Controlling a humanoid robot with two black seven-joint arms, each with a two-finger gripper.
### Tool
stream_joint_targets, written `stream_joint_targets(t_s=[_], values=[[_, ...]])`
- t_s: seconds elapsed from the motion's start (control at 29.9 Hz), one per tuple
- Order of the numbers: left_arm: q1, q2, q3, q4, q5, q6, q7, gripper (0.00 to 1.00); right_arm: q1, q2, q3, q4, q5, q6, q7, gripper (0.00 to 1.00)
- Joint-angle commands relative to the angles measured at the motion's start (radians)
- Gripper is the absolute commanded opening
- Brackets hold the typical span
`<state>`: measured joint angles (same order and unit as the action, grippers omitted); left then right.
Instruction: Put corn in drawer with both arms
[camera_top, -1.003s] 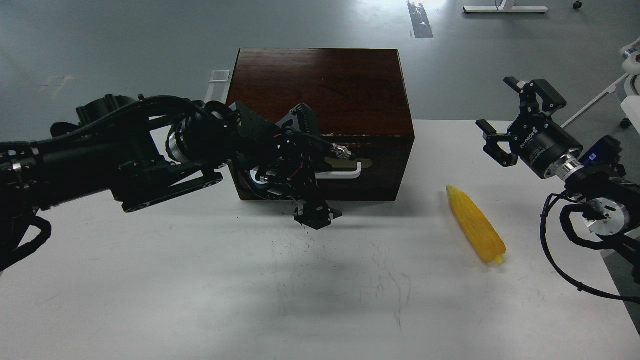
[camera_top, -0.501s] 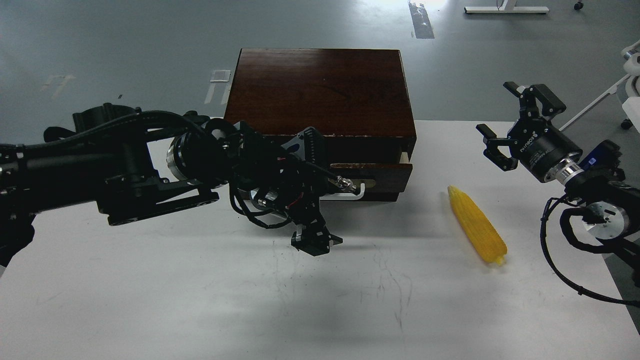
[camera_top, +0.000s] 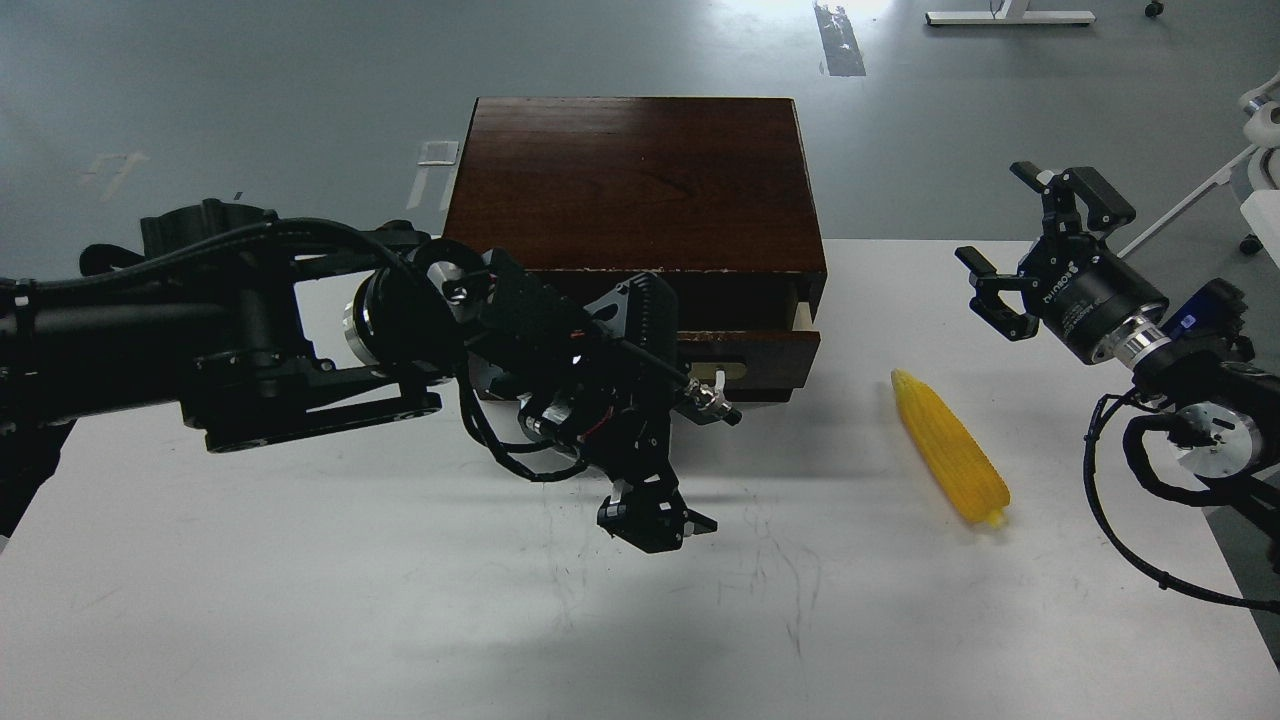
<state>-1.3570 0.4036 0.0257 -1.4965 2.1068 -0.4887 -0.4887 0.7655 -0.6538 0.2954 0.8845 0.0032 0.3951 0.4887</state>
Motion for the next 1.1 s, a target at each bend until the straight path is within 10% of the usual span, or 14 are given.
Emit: stream_joint_targets(t_s=[0.0,0.47,1.07], values=[[-0.028,0.018,-0.012,-0.007,-0.065,0.000,0.000,0.99,0.002,-0.001,0.001,0.001,0.000,0.001,0.000,1.00],[0.035,0.230,-0.211,0.032,-1.107,0.000,0.000,0.99,0.000,-0.024,0.001,0.008,0.000,0.001,0.000,1.00],[0.700,0.356,-0.581,0.260,-1.754,0.156,0.000,0.99,-0.009,-0.161,-0.028,0.097,-0.101,0.011,0.000,1.00]])
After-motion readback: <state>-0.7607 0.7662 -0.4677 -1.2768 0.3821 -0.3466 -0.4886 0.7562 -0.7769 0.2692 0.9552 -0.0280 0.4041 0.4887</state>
